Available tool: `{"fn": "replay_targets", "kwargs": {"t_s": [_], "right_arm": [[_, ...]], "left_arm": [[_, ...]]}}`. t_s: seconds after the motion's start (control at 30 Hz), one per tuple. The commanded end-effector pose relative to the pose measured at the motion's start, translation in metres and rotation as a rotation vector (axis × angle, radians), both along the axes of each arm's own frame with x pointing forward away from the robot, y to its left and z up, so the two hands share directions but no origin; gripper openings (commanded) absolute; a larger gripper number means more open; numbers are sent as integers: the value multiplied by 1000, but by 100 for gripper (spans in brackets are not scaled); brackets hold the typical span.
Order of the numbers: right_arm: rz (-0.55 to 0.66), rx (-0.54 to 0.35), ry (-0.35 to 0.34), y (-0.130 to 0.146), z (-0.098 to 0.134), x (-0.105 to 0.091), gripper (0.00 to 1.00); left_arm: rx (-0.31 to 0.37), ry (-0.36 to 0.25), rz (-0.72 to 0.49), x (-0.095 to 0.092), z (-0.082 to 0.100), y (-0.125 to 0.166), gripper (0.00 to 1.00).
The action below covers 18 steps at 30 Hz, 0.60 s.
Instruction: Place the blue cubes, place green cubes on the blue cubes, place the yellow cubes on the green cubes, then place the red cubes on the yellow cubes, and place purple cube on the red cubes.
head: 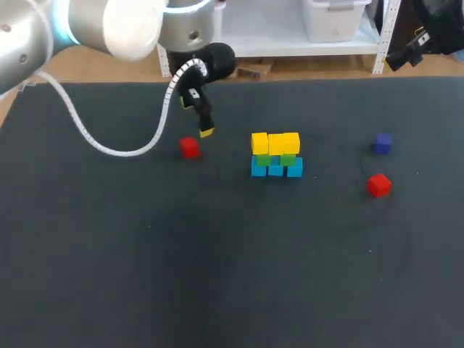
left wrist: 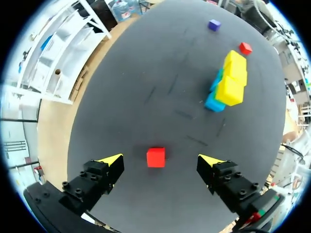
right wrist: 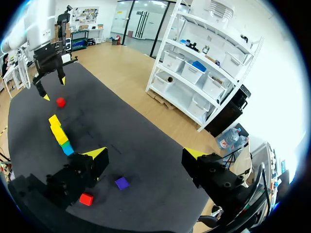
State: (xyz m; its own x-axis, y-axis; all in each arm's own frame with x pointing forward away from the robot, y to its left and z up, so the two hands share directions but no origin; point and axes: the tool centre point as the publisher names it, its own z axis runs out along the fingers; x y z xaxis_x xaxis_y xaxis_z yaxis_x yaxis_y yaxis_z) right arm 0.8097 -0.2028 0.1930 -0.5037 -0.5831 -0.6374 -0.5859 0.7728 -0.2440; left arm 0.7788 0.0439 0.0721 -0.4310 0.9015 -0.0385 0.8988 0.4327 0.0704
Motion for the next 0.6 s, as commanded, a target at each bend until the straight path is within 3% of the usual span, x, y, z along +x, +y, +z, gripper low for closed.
{"fn": "replay_targets", "kwargs": {"t_s": [0.03,0.13,0.2,0.27,0.6], "right_arm": [[-13,-7,-14,1,-1,-4,100],[-13,-7,-14,1,-1,-4,100],[-13,-7,-14,1,-1,-4,100],[-13,-7,-14,1,-1,-4,100],[-13,-7,-14,1,-1,-4,100]], "left_arm": [[-22,-18,30,1,-7,10,100],[-5,-28,48,6,-11,19,100],[51,-58,37,10,-17,26,100],[27,-26,15,11,-20,29,100],[56,14,-71,8,-32,36,100]]}}
